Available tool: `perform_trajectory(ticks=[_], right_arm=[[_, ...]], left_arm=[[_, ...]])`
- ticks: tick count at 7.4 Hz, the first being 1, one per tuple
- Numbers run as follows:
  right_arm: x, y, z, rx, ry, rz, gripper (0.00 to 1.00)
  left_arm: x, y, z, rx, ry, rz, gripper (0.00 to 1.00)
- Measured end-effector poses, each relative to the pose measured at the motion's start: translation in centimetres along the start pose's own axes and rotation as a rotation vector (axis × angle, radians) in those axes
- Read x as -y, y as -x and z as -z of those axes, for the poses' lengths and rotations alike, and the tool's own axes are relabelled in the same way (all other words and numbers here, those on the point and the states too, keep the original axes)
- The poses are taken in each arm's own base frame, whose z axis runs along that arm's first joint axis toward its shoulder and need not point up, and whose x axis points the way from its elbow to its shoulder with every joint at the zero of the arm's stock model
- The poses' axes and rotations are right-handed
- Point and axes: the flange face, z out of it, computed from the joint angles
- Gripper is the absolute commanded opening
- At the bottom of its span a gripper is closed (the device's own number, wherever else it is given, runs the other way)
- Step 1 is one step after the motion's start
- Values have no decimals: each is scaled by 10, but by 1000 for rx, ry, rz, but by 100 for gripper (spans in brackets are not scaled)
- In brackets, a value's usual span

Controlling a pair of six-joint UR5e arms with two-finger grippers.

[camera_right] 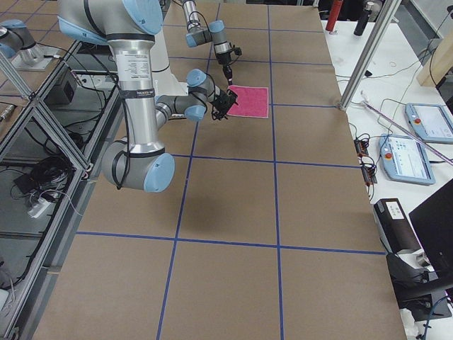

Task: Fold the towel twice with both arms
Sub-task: 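Lower the left gripper onto its corner while the right gripper aligns on its corner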

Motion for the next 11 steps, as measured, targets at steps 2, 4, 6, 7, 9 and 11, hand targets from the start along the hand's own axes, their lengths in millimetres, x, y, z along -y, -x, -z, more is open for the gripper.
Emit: perform_trajectory(ticks=[2,4,6,7,9,11], right_arm=[[-30,20,-16,-32,-11,-46,75],[-49,16,-31,-65,-13,-91,72],[-66,3,-40,-103,-8,-81,66],[-70,1,-42,-114,-11,-72,61],[-71,0,-43,-121,-13,-63,60],[-72,-2,-45,-127,-16,-58,61]], left_arm=[[-1,-1,0,-3,1,-1,0],[-1,-2,0,-4,1,-1,0],[-1,-1,0,-3,1,-1,0],[0,-1,0,-4,0,-1,0],[0,-1,0,-4,0,-1,0],[0,1,0,-1,1,-1,0]])
